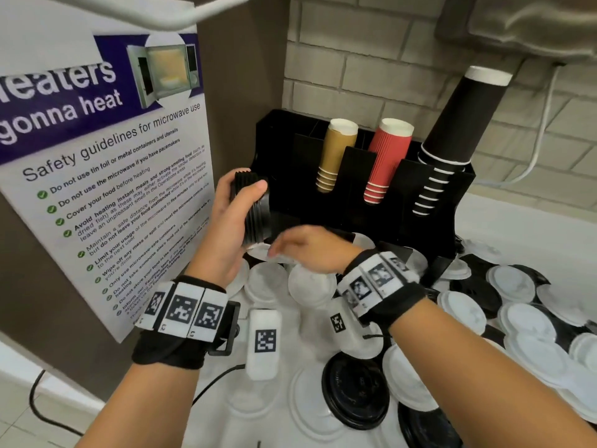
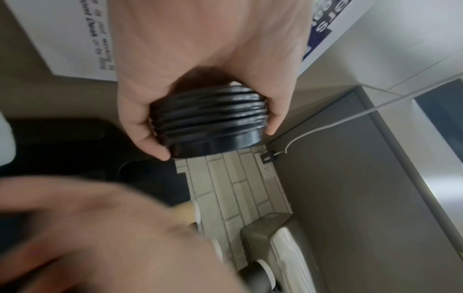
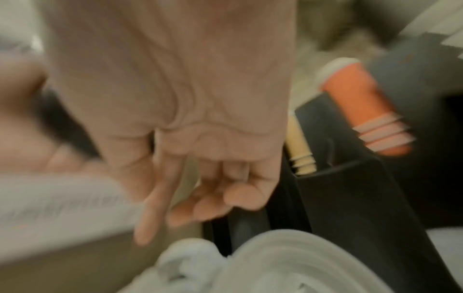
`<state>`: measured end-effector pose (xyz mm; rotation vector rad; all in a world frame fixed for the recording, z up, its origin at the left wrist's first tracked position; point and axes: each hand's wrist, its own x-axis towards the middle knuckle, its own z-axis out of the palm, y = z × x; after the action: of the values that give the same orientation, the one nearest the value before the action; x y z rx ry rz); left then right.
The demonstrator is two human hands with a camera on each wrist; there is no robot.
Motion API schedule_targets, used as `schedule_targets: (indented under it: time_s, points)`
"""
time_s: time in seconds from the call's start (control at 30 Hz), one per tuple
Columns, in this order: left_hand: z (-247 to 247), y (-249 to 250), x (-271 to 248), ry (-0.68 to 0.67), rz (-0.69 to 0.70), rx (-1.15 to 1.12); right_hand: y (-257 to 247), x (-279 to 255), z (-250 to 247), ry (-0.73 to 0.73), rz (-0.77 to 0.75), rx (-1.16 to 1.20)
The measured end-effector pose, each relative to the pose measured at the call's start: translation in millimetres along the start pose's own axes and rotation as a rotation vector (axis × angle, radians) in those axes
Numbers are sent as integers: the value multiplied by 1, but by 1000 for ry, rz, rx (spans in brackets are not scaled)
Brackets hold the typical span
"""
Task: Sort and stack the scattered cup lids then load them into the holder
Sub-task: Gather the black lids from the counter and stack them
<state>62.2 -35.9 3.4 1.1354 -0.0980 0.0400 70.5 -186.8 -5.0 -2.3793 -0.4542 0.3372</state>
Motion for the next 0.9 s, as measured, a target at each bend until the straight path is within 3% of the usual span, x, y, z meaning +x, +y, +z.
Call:
schedule_targets:
  time_s: [0.07, 0.1, 0.3, 0.4, 0.57, 0.73, 0.9]
  points:
    - [0, 6, 1, -18, 15, 4, -1, 7, 15, -217, 49, -338]
    - [0, 8, 0, -28, 17, 2, -2, 12, 21, -257, 78, -440]
    - [-5, 10, -2, -25, 9, 6, -8, 37, 39, -234, 96, -781]
    - [-8, 12, -1, -14, 4, 32, -13, 45, 43, -150, 160, -916]
    - [-13, 14, 1, -4, 2, 59, -20, 50, 50, -161, 99, -859]
    - [-15, 14, 1, -11, 17, 69, -23, 69, 63, -41, 148, -1023]
    - [-17, 14, 3, -3, 25, 77, -4, 78, 58, -121, 40, -809]
